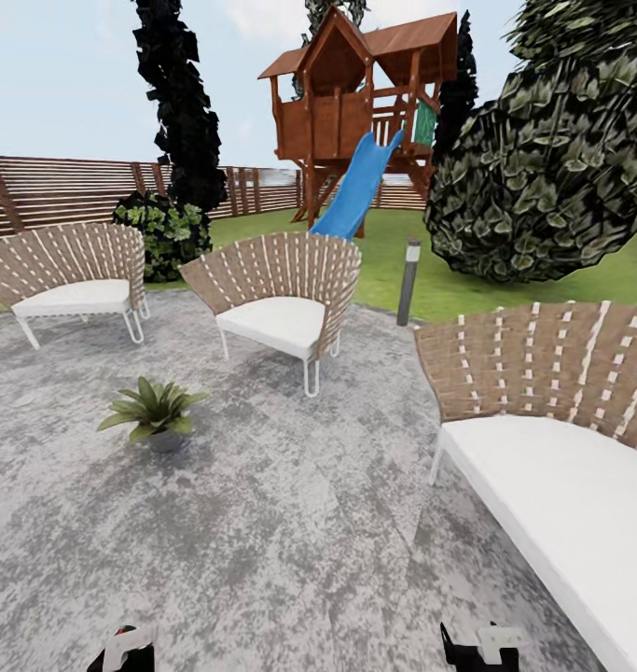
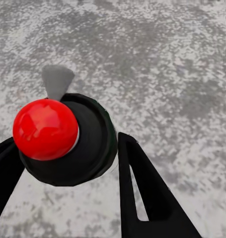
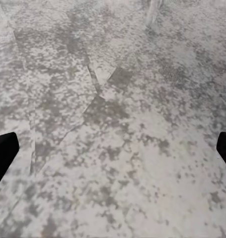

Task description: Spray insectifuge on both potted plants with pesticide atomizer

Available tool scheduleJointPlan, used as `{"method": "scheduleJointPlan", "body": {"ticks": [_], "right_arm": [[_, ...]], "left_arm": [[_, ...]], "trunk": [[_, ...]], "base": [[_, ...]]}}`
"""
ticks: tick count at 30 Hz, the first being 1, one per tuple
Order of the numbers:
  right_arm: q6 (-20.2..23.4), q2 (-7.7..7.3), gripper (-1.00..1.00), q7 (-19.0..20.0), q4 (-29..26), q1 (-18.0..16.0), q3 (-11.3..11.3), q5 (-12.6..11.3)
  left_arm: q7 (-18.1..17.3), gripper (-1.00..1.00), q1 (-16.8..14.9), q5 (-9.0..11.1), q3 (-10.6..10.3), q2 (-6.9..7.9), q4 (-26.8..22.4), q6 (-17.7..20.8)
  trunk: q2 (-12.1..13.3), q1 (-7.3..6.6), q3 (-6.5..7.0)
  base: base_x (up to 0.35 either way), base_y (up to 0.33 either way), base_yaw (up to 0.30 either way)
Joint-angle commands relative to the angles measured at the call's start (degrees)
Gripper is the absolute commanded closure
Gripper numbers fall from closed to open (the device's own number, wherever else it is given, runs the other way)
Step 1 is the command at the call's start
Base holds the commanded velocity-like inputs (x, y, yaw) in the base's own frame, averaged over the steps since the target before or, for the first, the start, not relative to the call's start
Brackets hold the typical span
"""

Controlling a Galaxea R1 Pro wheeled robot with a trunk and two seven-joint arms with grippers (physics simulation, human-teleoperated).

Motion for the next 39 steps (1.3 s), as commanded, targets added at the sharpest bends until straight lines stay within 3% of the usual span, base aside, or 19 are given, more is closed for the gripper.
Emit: {"method": "scheduleJointPlan", "body": {"ticks": [1,16,39], "right_arm": [[-0.17,-0.01,-1.0,-0.14,0.03,-0.02,-0.35,0.51],[-0.17,-0.01,-1.0,-0.14,0.03,-0.02,-0.35,0.51],[-0.17,-0.01,-1.0,-0.14,0.03,-0.02,-0.35,0.51]], "left_arm": [[0.04,1.0,-0.05,0.09,-0.03,-0.01,0.08,-0.2],[0.01,1.0,-0.05,0.09,-0.03,-0.01,0.06,-0.2],[0.0,1.0,-0.05,0.09,-0.1,-0.01,0.07,-0.2]], "trunk": [[-0.02,0.02,-0.05],[-0.02,0.02,-0.05],[-0.02,0.02,-0.05]], "base": [[0.339,0.092,0.279],[0.339,0.07,0.279],[0.298,-0.039,0.279]]}}
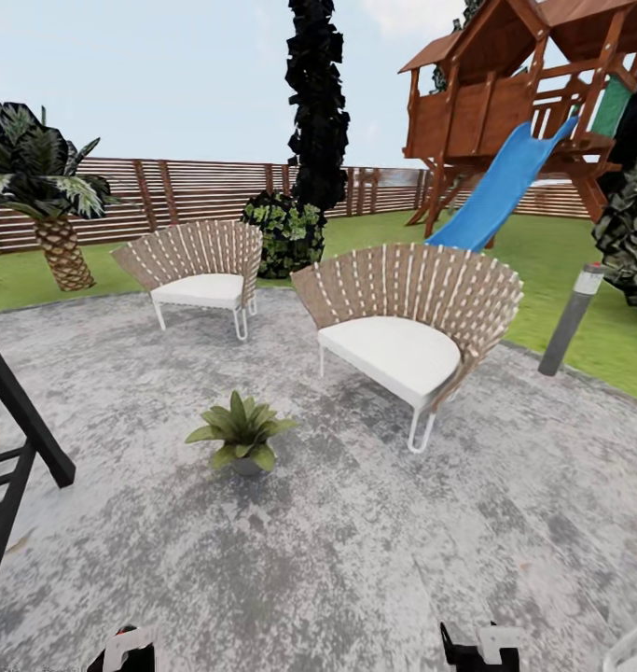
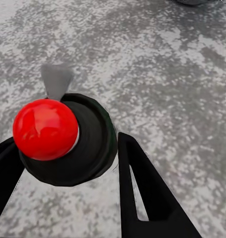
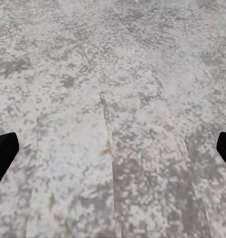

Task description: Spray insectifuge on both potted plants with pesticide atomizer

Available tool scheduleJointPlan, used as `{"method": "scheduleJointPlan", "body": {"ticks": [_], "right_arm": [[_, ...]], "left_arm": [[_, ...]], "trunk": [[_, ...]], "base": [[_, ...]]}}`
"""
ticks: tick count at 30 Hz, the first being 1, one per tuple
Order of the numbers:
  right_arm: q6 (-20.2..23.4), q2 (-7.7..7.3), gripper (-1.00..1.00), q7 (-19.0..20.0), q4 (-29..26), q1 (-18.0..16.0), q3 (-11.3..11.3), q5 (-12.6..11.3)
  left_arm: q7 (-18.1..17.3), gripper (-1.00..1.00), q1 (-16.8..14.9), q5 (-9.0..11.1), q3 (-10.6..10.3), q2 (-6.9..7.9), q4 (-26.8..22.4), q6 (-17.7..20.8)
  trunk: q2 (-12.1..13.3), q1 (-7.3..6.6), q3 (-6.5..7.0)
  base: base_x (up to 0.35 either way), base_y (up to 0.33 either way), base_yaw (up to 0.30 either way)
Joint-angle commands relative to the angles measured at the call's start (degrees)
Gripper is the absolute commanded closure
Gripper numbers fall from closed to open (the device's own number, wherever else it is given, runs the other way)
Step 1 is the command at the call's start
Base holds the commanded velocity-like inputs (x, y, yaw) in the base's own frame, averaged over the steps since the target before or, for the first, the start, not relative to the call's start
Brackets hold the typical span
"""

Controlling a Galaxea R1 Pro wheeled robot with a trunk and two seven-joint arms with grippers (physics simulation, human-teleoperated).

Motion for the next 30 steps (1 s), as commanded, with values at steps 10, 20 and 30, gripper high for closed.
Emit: {"method": "scheduleJointPlan", "body": {"ticks": [10,20,30], "right_arm": [[-0.16,0.01,-1.0,-0.14,0.03,-0.02,-0.35,0.51],[-0.16,0.02,-1.0,-0.14,0.03,-0.02,-0.35,0.51],[-0.22,-0.1,-1.0,-0.11,-0.03,-0.02,-0.35,0.5]], "left_arm": [[0.04,1.0,-0.05,0.05,-0.04,0.0,0.03,-0.2],[0.04,1.0,-0.05,0.0,-0.05,0.0,0.03,-0.2],[0.04,1.0,-0.05,0.05,-0.05,0.0,0.07,-0.2]], "trunk": [[-0.02,0.0,-0.05],[-0.02,0.0,-0.05],[-0.02,0.0,-0.05]], "base": [[0.043,-0.008,0.279],[0.006,-0.002,0.279],[0.162,-0.17,0.19]]}}
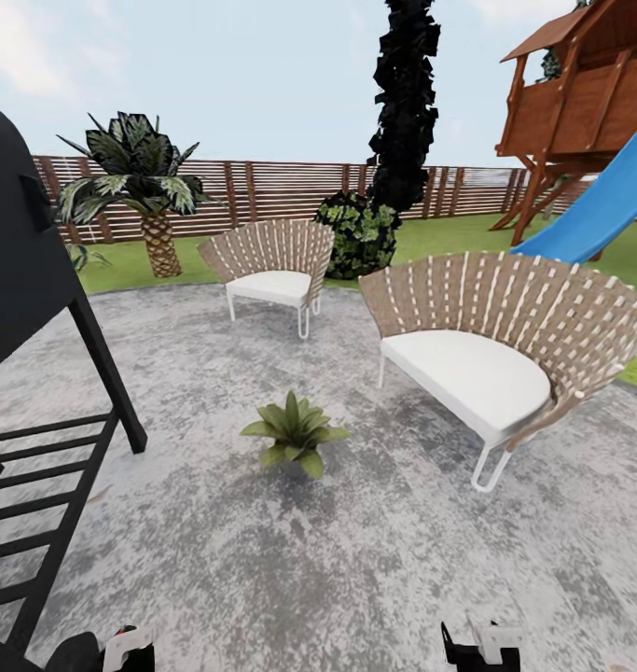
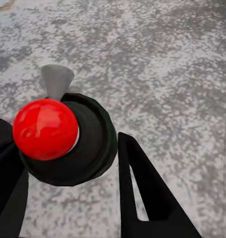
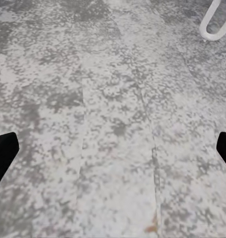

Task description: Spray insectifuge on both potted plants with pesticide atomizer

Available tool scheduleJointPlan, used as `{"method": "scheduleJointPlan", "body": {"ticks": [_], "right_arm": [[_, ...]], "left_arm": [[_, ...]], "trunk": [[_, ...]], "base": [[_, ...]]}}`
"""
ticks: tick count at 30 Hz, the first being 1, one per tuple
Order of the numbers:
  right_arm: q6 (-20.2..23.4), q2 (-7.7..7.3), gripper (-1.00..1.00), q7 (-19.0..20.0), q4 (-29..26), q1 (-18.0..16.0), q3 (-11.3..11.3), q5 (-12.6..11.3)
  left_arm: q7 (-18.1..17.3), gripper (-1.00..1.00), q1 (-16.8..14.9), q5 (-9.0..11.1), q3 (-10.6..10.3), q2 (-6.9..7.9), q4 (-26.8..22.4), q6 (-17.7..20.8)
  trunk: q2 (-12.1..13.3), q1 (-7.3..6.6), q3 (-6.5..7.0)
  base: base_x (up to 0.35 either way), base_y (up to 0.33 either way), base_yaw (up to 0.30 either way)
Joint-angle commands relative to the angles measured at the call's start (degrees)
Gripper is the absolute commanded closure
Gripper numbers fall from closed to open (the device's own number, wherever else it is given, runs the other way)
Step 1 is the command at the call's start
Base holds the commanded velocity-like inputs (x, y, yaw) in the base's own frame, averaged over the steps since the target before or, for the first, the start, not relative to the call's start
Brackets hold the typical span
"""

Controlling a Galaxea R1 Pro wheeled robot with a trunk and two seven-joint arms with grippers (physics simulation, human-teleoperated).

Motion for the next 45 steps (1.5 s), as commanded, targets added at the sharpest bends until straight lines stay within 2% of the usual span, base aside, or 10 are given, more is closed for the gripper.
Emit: {"method": "scheduleJointPlan", "body": {"ticks": [1,11,15,18,22,26,31,34,40,45], "right_arm": [[-0.16,-0.2,-1.0,-0.11,0.03,-0.03,-0.34,0.52],[-0.17,-0.08,-1.0,-0.08,-0.03,-0.03,-0.21,0.6],[0.11,-0.19,-1.0,0.14,-0.79,-0.03,2.34,2.11],[0.39,-0.37,-1.0,0.38,-5.86,-0.03,7.11,7.08],[2.03,-0.47,-1.0,5.03,-12.32,-0.03,8.96,13.02],[6.73,-0.67,-1.0,17.57,-17.88,-0.09,9.28,18.62],[9.45,-0.71,-1.0,30.84,-21.56,-1.67,9.32,24.19],[13.41,-0.33,-1.0,40.07,-23.2,-4.43,9.35,25.3],[15.0,3.39,-1.0,47.48,-25.58,-5.81,9.56,25.63],[15.03,3.93,-1.0,47.63,-25.86,-5.83,9.59,25.5]], "left_arm": [[0.05,1.0,-0.04,0.08,-0.01,-0.01,0.03,-0.2],[0.02,1.0,-0.04,0.04,0.0,0.06,0.02,-0.2],[-5.93,1.0,-0.67,-3.58,-1.67,0.34,-0.78,0.22],[-16.99,1.0,-1.23,-9.47,-2.92,1.56,-1.1,0.8],[-29.88,1.0,-5.2,-18.41,-3.28,3.15,-2.29,3.64],[-41.82,1.0,-10.18,-29.54,-3.34,3.61,-3.18,9.97],[-53.37,1.0,-14.89,-41.76,-3.35,2.79,-3.85,12.08],[-59.98,1.0,-18.15,-48.92,-3.23,2.11,-4.01,13.49],[-65.2,1.0,-19.18,-55.16,-6.01,1.49,-4.09,15.71],[-65.24,1.0,-19.08,-55.89,-6.63,1.31,-4.07,15.5]], "trunk": [[-0.02,0.01,-0.05],[-0.02,0.01,-0.05],[-0.02,0.01,-0.05],[-0.02,0.01,-0.05],[-0.02,0.01,-0.05],[-0.02,0.01,-0.05],[-0.02,0.01,-0.05],[-0.02,0.01,-0.05],[-0.02,0.01,-0.05],[-0.02,0.01,-0.05]], "base": [[0.191,-0.211,0.018],[0.147,-0.168,0.003],[0.0,0.0,0.0],[0.0,0.0,0.0],[0.0,0.0,0.0],[0.0,0.0,0.0],[0.0,0.0,0.0],[0.0,0.0,0.0],[0.0,0.0,0.0],[0.0,0.0,0.0]]}}
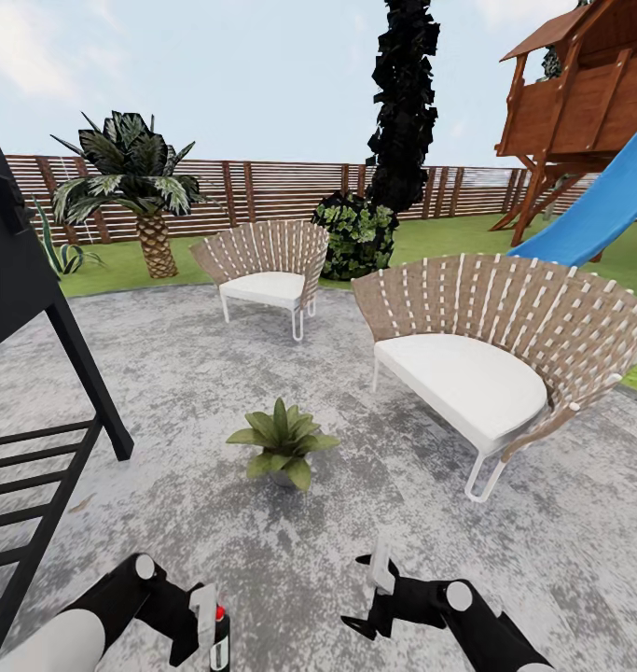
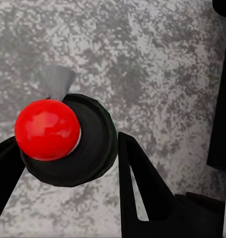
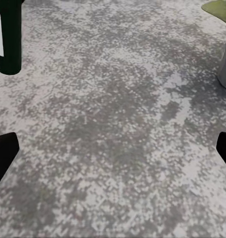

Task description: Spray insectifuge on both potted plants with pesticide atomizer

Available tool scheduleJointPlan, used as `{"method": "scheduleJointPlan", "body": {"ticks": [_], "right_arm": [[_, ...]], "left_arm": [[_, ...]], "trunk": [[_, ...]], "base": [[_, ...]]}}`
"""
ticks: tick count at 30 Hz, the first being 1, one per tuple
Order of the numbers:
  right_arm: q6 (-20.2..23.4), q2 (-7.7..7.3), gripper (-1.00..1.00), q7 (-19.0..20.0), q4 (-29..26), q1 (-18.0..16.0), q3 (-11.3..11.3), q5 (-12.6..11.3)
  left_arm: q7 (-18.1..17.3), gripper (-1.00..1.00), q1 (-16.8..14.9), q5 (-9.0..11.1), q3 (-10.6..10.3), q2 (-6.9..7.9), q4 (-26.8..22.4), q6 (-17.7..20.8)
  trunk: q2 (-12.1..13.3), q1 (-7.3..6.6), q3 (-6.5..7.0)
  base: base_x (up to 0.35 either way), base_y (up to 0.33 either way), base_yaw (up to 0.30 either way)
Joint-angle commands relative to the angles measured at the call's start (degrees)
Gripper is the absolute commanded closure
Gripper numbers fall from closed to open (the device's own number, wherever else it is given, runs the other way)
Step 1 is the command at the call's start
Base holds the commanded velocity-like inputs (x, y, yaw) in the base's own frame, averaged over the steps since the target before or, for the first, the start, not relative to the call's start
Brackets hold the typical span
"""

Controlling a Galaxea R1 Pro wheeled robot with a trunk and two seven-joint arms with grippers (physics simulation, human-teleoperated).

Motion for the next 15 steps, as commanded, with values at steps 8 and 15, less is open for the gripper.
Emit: {"method": "scheduleJointPlan", "body": {"ticks": [8,15], "right_arm": [[-0.3,2.1,1.0,-0.1,-0.12,-0.02,0.2,0.49],[-0.23,4.46,1.0,3.24,-0.08,-0.02,0.28,3.63]], "left_arm": [[0.04,1.0,0.49,-0.66,-3.95,-2.07,-0.02,-1.0],[0.42,1.0,0.56,-0.74,-6.05,-4.37,-0.03,-1.03]], "trunk": [[-0.02,-0.01,-0.05],[-0.02,-0.01,-0.05]], "base": [[0.0,0.0,0.0],[0.0,0.0,0.0]]}}
